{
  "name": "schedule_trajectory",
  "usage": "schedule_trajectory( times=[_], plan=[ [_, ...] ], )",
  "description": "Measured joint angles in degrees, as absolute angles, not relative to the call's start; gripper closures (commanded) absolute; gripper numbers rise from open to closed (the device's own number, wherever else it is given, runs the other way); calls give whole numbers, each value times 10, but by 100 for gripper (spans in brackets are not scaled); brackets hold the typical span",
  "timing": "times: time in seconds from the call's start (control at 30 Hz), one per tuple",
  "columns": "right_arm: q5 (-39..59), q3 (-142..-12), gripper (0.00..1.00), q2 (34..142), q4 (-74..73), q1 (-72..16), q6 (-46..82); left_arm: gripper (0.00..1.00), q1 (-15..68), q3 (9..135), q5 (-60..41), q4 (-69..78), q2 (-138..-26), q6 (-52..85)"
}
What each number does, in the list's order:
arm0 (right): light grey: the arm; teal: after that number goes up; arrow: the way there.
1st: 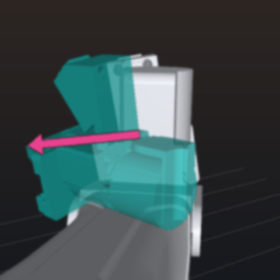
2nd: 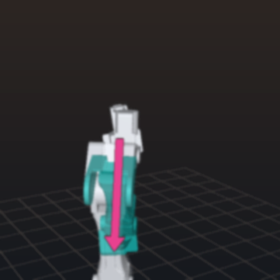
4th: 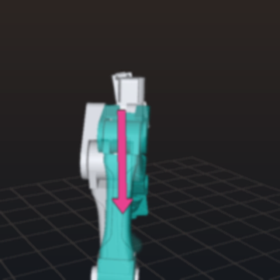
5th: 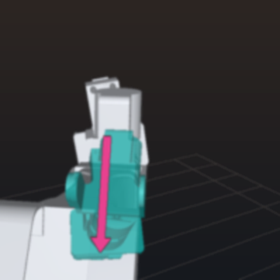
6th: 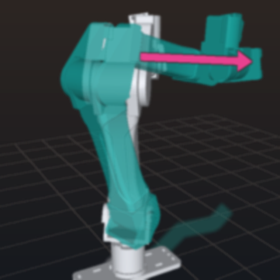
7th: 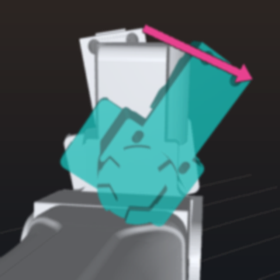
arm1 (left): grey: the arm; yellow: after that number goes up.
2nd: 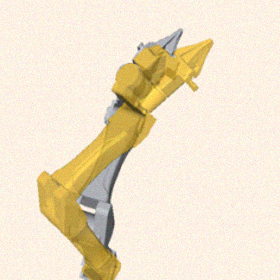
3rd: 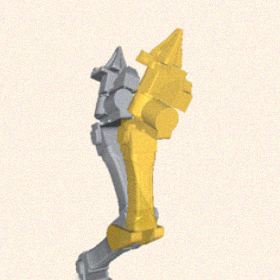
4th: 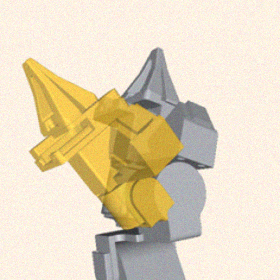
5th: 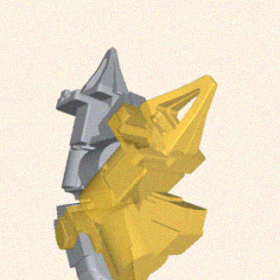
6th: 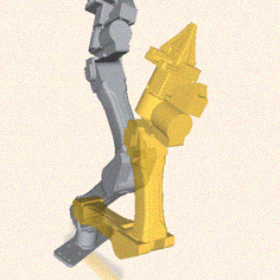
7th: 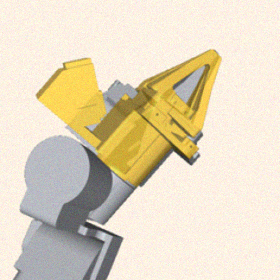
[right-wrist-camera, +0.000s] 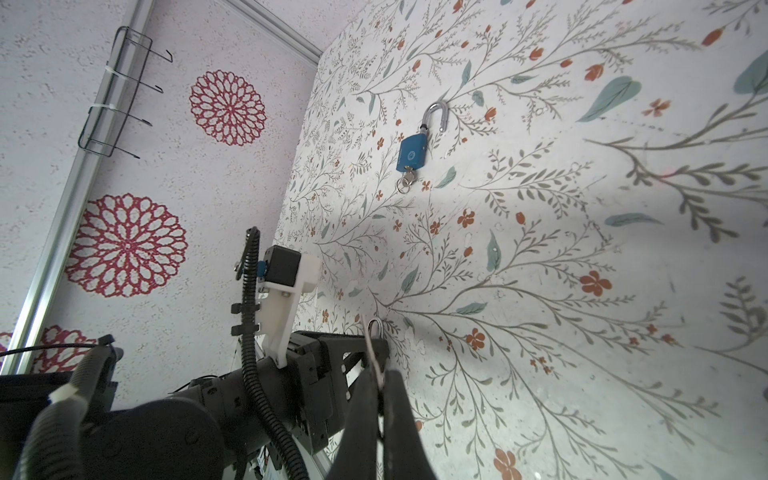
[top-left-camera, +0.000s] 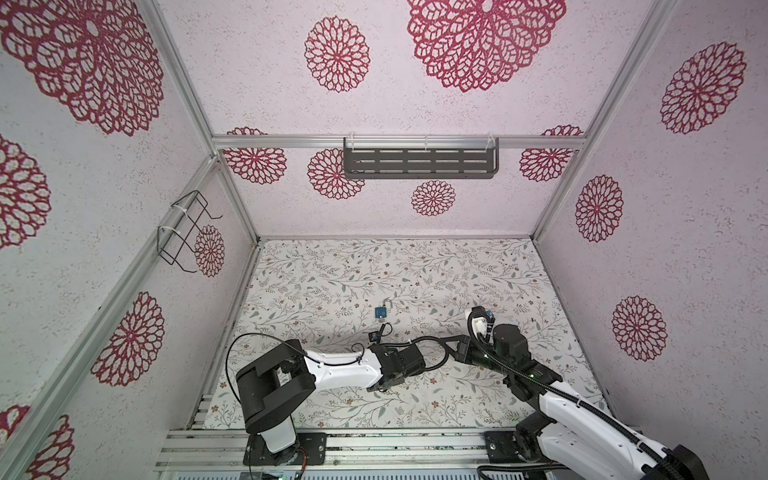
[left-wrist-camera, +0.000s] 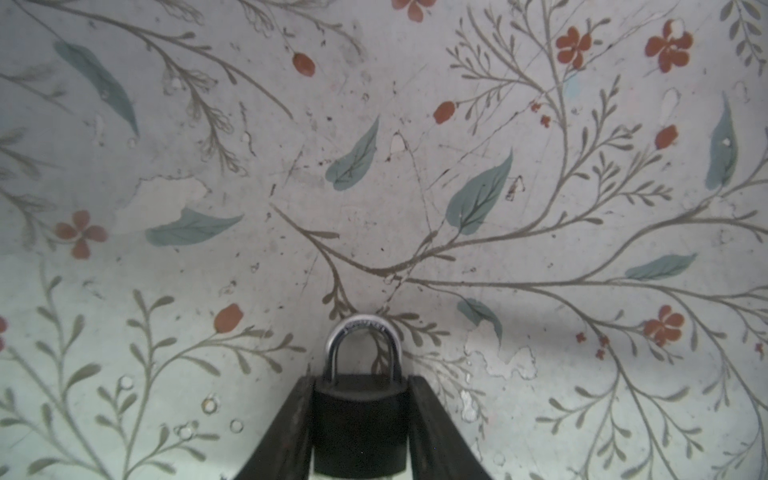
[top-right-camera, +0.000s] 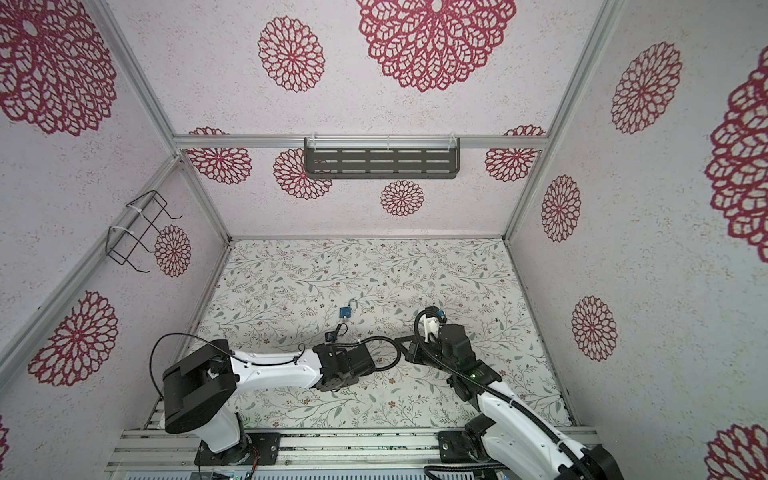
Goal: Unlock with the key
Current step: 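Lower the left gripper onto the grey padlock body and close it, then lift the grey padlock off the table with the left gripper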
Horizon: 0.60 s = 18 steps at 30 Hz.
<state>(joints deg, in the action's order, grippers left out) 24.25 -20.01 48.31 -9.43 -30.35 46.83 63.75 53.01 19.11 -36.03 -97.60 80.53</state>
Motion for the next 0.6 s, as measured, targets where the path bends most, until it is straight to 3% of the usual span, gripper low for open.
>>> schedule_trajectory(
  times=[0.33, 0.6],
  plan=[
    [243, -200, 100, 483, -101, -302, 477, 68, 637, 528, 188, -367, -961, 804],
    [243, -201, 100, 483, -86, -302, 473, 74, 629, 488, 199, -367, -882, 818]
  ],
)
